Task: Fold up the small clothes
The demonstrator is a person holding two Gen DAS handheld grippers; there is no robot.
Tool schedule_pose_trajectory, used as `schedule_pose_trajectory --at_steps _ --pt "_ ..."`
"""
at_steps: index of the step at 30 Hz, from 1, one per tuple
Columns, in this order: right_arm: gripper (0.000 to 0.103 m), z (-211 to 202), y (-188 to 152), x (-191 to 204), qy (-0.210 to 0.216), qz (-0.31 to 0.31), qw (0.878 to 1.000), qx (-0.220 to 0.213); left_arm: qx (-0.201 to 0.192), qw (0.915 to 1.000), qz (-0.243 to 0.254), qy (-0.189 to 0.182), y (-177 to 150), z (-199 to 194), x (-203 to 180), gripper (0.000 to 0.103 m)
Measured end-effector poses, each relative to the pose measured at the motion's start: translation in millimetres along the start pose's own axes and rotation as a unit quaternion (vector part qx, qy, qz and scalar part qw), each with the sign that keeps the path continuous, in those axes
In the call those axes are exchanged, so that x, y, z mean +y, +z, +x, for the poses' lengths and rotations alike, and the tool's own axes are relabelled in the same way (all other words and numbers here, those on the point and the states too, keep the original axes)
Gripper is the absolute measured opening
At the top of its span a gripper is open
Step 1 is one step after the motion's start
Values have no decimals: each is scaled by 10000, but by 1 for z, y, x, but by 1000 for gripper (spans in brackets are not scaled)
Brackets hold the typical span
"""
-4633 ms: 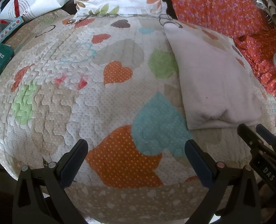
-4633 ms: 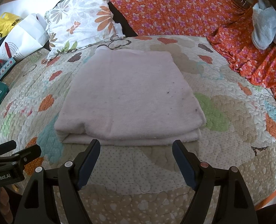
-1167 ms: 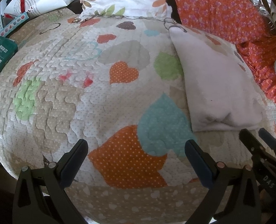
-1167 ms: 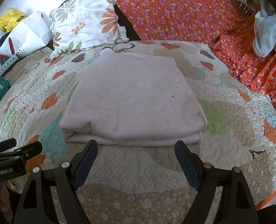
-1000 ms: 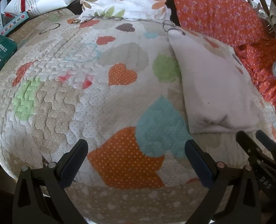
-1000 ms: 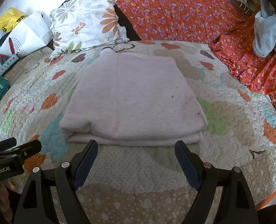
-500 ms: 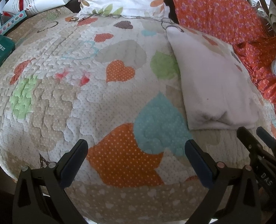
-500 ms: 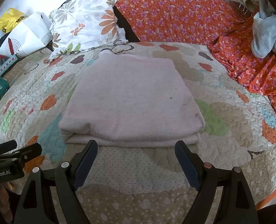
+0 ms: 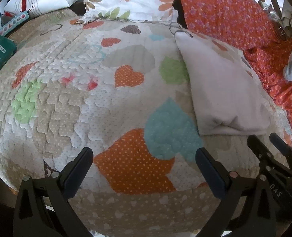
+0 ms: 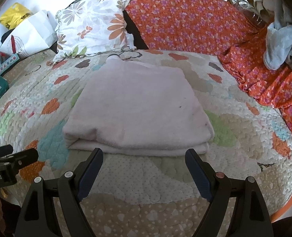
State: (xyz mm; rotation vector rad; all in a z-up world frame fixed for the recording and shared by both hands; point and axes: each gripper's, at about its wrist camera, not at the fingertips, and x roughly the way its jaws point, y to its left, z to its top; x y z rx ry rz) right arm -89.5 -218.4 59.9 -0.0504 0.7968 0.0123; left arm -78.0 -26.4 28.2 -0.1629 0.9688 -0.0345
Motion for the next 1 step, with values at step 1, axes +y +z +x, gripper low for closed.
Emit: schedule_pose_trajectory --at_steps 1 --pt "89 0 -1 2 12 -36 10000 6 2 10000 17 30 -1 -1 0 103"
